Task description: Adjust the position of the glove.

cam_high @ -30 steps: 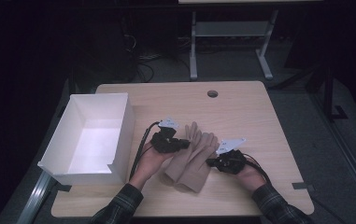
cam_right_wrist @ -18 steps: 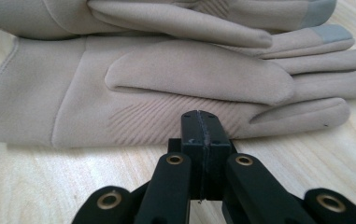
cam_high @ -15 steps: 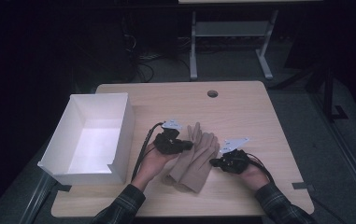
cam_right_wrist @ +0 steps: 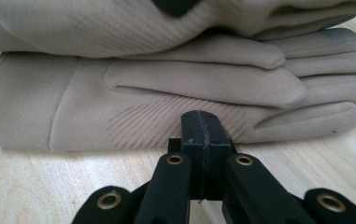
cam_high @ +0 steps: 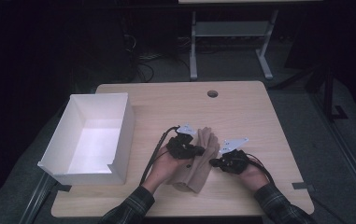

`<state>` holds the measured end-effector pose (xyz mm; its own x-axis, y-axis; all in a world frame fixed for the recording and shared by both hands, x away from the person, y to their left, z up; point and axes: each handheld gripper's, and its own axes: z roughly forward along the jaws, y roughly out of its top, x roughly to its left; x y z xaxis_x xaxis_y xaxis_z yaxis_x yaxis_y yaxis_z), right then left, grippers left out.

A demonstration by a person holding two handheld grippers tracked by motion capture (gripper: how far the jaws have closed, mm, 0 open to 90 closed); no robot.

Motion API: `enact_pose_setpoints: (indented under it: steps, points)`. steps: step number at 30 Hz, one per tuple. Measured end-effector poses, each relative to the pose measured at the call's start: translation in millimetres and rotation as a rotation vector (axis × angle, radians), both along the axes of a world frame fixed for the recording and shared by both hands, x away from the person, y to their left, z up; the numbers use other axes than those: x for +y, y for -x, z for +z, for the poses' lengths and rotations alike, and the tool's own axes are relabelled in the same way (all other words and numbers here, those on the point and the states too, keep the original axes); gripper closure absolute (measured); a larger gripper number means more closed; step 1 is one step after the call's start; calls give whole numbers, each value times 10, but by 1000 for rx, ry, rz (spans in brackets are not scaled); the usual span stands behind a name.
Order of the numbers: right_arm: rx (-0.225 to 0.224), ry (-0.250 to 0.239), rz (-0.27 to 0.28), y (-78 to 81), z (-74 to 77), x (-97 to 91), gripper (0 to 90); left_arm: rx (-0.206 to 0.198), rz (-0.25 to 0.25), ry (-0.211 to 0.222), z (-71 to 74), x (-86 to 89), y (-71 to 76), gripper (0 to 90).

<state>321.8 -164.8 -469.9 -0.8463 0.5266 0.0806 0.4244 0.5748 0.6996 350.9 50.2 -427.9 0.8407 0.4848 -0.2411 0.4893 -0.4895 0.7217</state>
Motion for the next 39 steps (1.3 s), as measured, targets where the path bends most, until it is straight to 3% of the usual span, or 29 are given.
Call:
enact_pose_setpoints:
  steps: [10,14,16,23,27,30,39]
  points:
    - [0,1,5,1,-1,-19,893,-12,-28,42,38,-56,38,807]
    - [-4,2,-1,24,16,-105,829,-16,-28,42,73,-4,102,895]
    - [2,-8,-18,39,31,-190,791,-10,-35,35,57,-1,148,896]
    - [7,-36,-123,67,55,-525,535,-5,-61,-24,-101,-143,249,896]
    - [1,-18,-181,94,29,-684,399,5,-75,-56,-194,-227,243,896]
    - [3,-6,-216,119,-1,-771,330,9,-88,-104,-273,-279,256,897]
    - [-19,19,-254,136,-62,-865,215,4,-99,-146,-268,-186,310,897]
